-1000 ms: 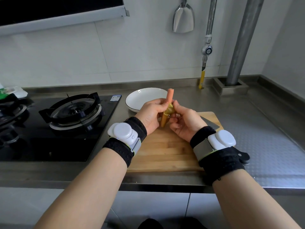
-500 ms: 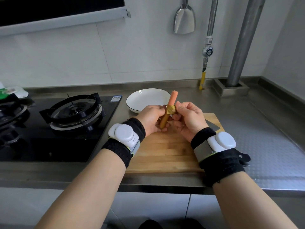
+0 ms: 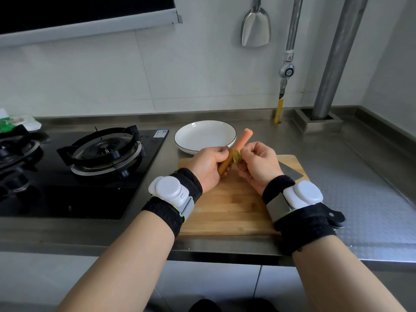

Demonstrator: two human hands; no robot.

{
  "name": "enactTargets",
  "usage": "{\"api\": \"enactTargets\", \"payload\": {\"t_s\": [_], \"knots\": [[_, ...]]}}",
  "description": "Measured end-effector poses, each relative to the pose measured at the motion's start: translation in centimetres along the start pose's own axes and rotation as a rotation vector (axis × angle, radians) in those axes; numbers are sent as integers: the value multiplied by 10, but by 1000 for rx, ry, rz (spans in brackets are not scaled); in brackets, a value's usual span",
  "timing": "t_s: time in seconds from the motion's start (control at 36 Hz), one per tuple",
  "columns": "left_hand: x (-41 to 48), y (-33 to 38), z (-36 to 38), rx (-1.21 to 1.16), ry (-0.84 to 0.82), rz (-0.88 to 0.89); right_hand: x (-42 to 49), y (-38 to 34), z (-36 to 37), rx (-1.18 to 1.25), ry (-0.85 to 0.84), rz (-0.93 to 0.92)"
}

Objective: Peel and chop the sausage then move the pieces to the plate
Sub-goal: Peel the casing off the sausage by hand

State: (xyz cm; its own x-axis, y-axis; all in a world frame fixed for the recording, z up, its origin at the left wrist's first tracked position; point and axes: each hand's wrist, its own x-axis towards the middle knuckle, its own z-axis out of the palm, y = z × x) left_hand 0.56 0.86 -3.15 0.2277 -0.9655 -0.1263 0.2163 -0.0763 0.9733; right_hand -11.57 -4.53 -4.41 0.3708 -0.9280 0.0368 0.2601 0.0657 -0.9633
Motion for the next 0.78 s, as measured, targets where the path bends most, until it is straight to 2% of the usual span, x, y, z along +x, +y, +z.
{"api": "enactTargets", "payload": {"t_s": [0.25,0.33,0.47,0.64,0.78], "knots": [[0,8,7,-287,-16,-54,2,7,2,-92,-16,-75],[-1,12,8,-442,23,-72,3,9,3,-157,-6,-102],[0,15,9,-541,25,-124,5,10,2,-191,30,-124],[3,17,12,-560,121,-150,6,11,1,-304,105,-200],[3,22,17,-441,194,-173,6,11,-1,-364,149,-209]]}}
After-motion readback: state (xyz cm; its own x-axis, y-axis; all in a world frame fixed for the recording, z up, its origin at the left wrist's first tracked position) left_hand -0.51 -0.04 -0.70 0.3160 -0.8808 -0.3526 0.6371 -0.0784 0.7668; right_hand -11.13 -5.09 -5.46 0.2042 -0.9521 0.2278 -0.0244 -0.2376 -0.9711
